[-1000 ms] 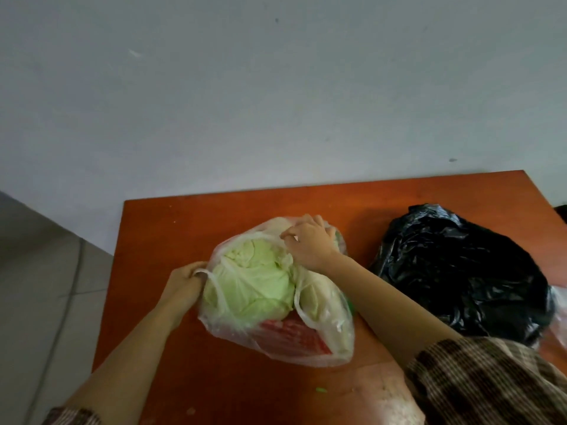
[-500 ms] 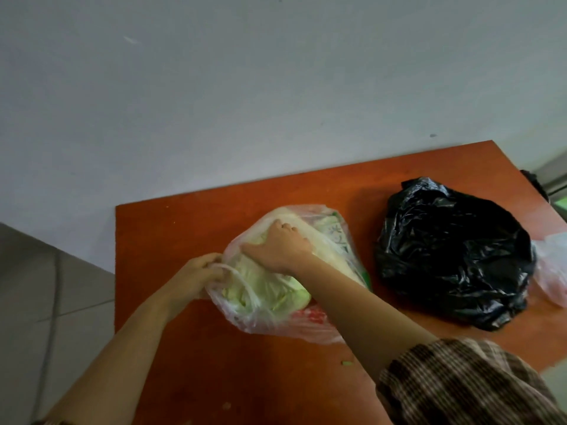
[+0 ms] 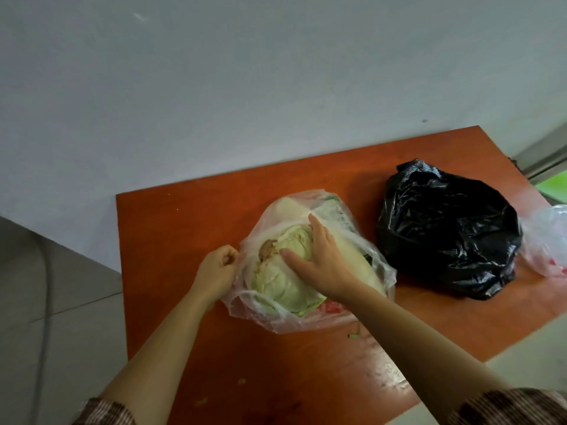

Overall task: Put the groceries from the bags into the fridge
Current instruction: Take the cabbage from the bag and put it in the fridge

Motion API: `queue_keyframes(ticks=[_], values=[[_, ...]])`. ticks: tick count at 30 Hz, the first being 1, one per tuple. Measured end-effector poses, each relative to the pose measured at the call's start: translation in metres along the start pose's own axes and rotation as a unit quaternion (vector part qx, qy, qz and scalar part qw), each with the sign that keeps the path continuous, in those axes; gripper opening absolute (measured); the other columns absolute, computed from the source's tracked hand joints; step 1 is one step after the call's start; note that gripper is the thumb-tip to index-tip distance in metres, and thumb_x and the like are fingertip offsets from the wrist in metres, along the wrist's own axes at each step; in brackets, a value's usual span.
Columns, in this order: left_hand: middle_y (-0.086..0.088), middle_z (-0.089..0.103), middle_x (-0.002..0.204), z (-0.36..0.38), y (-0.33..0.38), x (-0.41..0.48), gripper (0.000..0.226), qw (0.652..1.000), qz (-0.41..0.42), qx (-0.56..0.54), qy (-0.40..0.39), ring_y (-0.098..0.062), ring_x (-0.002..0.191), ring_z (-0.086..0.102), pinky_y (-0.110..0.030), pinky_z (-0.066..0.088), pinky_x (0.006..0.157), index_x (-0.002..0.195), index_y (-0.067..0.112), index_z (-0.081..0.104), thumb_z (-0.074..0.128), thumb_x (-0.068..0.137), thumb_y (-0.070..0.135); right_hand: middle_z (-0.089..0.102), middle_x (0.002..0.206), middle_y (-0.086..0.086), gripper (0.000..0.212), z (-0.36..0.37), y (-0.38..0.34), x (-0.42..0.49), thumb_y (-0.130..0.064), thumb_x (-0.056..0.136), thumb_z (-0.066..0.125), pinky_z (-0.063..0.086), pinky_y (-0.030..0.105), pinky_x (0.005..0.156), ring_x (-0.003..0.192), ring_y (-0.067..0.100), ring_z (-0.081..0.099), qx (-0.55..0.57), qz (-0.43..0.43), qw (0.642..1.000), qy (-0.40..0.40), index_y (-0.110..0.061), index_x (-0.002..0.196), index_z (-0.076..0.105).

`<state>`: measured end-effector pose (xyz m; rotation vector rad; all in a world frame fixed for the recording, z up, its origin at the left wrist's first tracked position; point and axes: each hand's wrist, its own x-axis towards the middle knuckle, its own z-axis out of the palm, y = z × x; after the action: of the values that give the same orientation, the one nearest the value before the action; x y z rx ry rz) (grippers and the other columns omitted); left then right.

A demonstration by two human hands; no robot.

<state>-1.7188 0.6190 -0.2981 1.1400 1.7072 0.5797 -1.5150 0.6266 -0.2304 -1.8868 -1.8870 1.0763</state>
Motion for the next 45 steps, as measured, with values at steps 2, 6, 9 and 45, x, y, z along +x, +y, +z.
queue_keyframes(ticks=[2, 6, 9, 45], values=[[-0.003, 0.055, 0.068, 0.004, -0.011, 0.001, 0.021, 0.998, -0.009, 0.031, 0.056, -0.021, 0.063, 0.050, -0.037, 0.042, 0.056, 0.072, 0.012, 0.050, 0.049, 0.093, 0.014, 0.024, 0.154, -0.001, 0.088, 0.001, 0.008, -0.013, -0.057, 0.084, 0.059, 0.028, 0.037, 0.113, 0.140, 0.017, 0.026, -0.007, -0.020, 0.999, 0.025, -0.021, 0.151, 0.015], [-0.004, 0.058, 0.073, 0.006, -0.025, 0.003, 0.016, 0.987, -0.010, 0.114, 0.110, -0.019, 0.064, 0.053, -0.032, 0.043, 0.052, 0.075, 0.011, 0.051, 0.051, 0.091, 0.011, 0.030, 0.142, -0.012, 0.080, -0.001, 0.025, -0.045, -0.059, 0.081, 0.062, 0.039, 0.034, 0.106, 0.128, 0.007, 0.035, 0.001, -0.055, 0.998, 0.037, -0.030, 0.145, 0.024], [-0.003, 0.059, 0.079, 0.008, -0.015, 0.005, 0.016, 0.975, -0.031, 0.170, 0.140, -0.022, 0.070, 0.055, -0.028, 0.035, 0.053, 0.075, 0.016, 0.054, 0.051, 0.090, 0.012, 0.028, 0.138, -0.020, 0.076, -0.004, 0.039, -0.069, -0.057, 0.079, 0.066, 0.042, 0.035, 0.105, 0.126, 0.000, 0.033, 0.030, -0.072, 0.997, 0.025, -0.035, 0.140, 0.025], [0.013, 0.074, 0.086, 0.054, 0.072, -0.111, 0.040, 0.984, 0.143, -0.001, -0.105, 0.004, 0.078, 0.068, -0.010, 0.050, 0.062, 0.102, 0.024, 0.072, 0.073, 0.070, 0.048, 0.073, 0.099, -0.005, 0.046, -0.048, 0.077, -0.136, -0.034, 0.073, 0.081, 0.058, 0.026, 0.066, 0.085, 0.007, 0.071, 0.343, 0.106, 0.933, -0.028, -0.025, 0.115, 0.063]])
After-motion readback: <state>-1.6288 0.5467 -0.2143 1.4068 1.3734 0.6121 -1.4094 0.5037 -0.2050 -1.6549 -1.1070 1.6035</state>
